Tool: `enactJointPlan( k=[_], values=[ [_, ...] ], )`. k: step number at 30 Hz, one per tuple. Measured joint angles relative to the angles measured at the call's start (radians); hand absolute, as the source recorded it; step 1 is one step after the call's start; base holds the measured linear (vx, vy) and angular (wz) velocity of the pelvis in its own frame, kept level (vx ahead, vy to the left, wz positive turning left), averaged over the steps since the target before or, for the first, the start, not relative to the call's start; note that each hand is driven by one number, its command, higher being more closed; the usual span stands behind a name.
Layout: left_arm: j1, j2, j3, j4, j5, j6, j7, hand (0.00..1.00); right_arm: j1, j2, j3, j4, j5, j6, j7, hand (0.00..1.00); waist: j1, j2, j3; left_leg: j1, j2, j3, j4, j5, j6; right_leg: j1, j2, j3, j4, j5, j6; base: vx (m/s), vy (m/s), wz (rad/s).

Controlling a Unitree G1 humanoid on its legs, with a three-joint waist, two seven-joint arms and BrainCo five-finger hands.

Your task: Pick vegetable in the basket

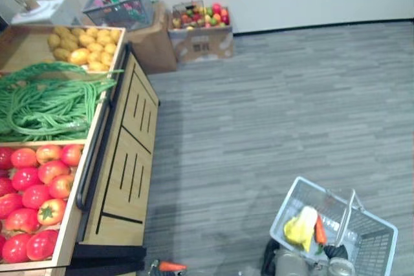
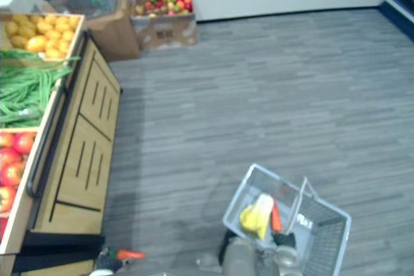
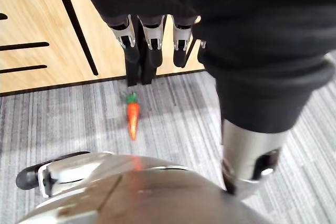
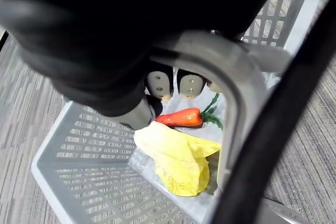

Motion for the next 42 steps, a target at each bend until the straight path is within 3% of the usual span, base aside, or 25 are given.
enactJointPlan(
  k=[1, 3, 5, 7, 9, 10, 11, 13, 17, 22, 24, 27, 37, 42],
  values=[
    [0.001, 0.002, 0.005, 0.002, 0.0, 0.0, 0.002, 0.0, 0.008, 0.002, 0.002, 0.001, 0.004, 0.0, 0.0, 1.0, 0.002, -0.004, 0.002, -0.04, 0.015, 0.005, 0.083, 0.014, -0.012, 0.039, 0.007, -0.002, -0.038, 0.0, -0.003, 0.25, -0.142, 0.05],
    [0.001, -0.002, 0.016, 0.002, -0.001, 0.0, 0.002, 0.0, 0.011, -0.003, 0.001, 0.011, 0.008, 0.001, 0.001, 1.0, -0.001, 0.0, 0.0, -0.078, 0.007, 0.032, 0.128, -0.101, -0.02, 0.089, 0.009, 0.002, -0.077, 0.002, -0.003, 0.27, -0.087, -0.06],
    [0.001, -0.005, 0.021, 0.002, -0.002, 0.002, 0.005, 0.0, 0.017, 0.003, -0.001, 0.02, 0.012, 0.003, 0.001, 1.0, 0.0, -0.001, 0.0, -0.088, -0.015, 0.062, 0.053, -0.18, -0.009, 0.131, 0.008, 0.006, -0.11, 0.007, 0.003, 0.22, -0.018, -0.13],
    [0.001, -0.007, 0.022, 0.002, -0.002, 0.002, 0.009, 0.0, 0.013, 0.012, -0.01, 0.027, 0.016, 0.003, 0.0, 1.0, 0.001, -0.001, 0.0, -0.085, -0.049, 0.069, -0.156, -0.235, 0.008, 0.147, 0.008, 0.036, -0.13, 0.013, 0.013, 0.17, 0.108, -0.38],
    [0.005, -0.012, 0.033, 0.004, -0.002, 0.003, 0.01, 0.0, 0.01, 0.018, -0.022, 0.025, 0.016, 0.001, 0.0, 1.0, 0.0, 0.001, -0.001, -0.06, -0.064, 0.063, -0.417, -0.212, 0.054, 0.15, 0.007, 0.075, -0.145, 0.027, 0.036, 0.15, 0.216, -0.57],
    [0.005, -0.017, 0.038, 0.006, -0.002, 0.003, 0.01, 0.0, 0.011, 0.018, -0.025, 0.025, 0.016, 0.001, 0.0, 1.0, 0.0, 0.006, -0.005, -0.057, -0.064, 0.057, -0.456, -0.193, 0.065, 0.149, 0.009, 0.085, -0.147, 0.029, 0.044, 0.1, 0.274, -0.62],
    [0.006, -0.034, 0.049, 0.015, -0.002, 0.004, 0.011, 0.0, 0.023, 0.011, -0.036, 0.024, 0.015, 0.0, -0.003, 1.0, 0.002, 0.033, -0.022, -0.058, -0.059, 0.054, -0.51, -0.126, 0.074, 0.149, 0.02, 0.109, -0.162, 0.035, 0.074, 0.07, 0.274, -0.51],
    [0.006, -0.026, 0.036, 0.023, -0.001, 0.005, 0.01, 0.0, 0.055, 0.024, -0.039, 0.024, 0.016, -0.001, -0.015, 1.0, -0.005, 0.011, -0.06, -0.023, -0.11, 0.074, -0.535, -0.15, 0.094, 0.184, -0.022, 0.131, -0.218, 0.059, 0.116, 0.09, 0.262, -0.3],
    [0.008, -0.001, -0.003, 0.021, 0.001, 0.002, 0.011, 0.0, 0.061, 0.038, -0.03, 0.022, 0.014, -0.005, -0.01, 1.0, -0.008, -0.023, -0.076, 0.035, -0.181, 0.134, -0.667, -0.114, 0.137, 0.15, -0.082, 0.174, -0.23, 0.066, 0.142, -0.02, 0.157, -0.28],
    [0.017, 0.052, -0.034, 0.023, 0.001, 0.002, 0.004, 0.0, 0.067, 0.058, -0.033, 0.02, 0.01, 0.0, 0.004, 1.0, -0.003, -0.092, -0.078, 0.063, -0.204, 0.175, -0.714, -0.097, 0.137, 0.119, -0.091, 0.217, -0.214, 0.084, 0.157, 0.05, 0.058, -0.24],
    [0.015, 0.067, -0.043, 0.023, -0.001, 0.002, -0.004, 0.0, 0.066, 0.066, -0.038, 0.02, 0.01, 0.003, 0.006, 1.0, -0.004, -0.108, -0.079, 0.072, -0.202, 0.177, -0.71, -0.102, 0.141, 0.119, -0.091, 0.207, -0.194, 0.082, 0.154, 0.08, 0.005, -0.1],
    [0.014, 0.072, -0.062, 0.023, -0.004, 0.0, -0.014, 0.0, 0.067, 0.068, -0.038, 0.02, 0.01, 0.003, 0.008, 1.0, -0.003, -0.104, -0.085, 0.082, -0.198, 0.178, -0.703, -0.112, 0.14, 0.126, -0.091, 0.166, -0.177, 0.077, 0.146, 0.07, -0.002, -0.01],
    [0.017, 0.052, -0.029, 0.064, -0.2, -0.019, -0.073, 0.0, 0.076, 0.065, -0.038, 0.033, 0.008, 0.0, 0.039, 1.0, 0.0, -0.083, -0.095, 0.085, -0.18, 0.156, -0.708, -0.113, 0.139, 0.187, -0.064, 0.123, -0.268, 0.085, 0.15, 0.04, -0.018, 0.08],
    [0.019, 0.047, -0.02, 0.091, -0.239, -0.02, -0.096, 0.0, 0.088, 0.065, -0.066, 0.037, 0.009, 0.003, 0.044, 1.0, -0.002, -0.073, -0.101, 0.112, -0.177, 0.141, -0.711, -0.117, 0.133, 0.23, -0.059, 0.103, -0.284, 0.085, 0.15, 0.04, -0.013, 0.07]
  ],
)
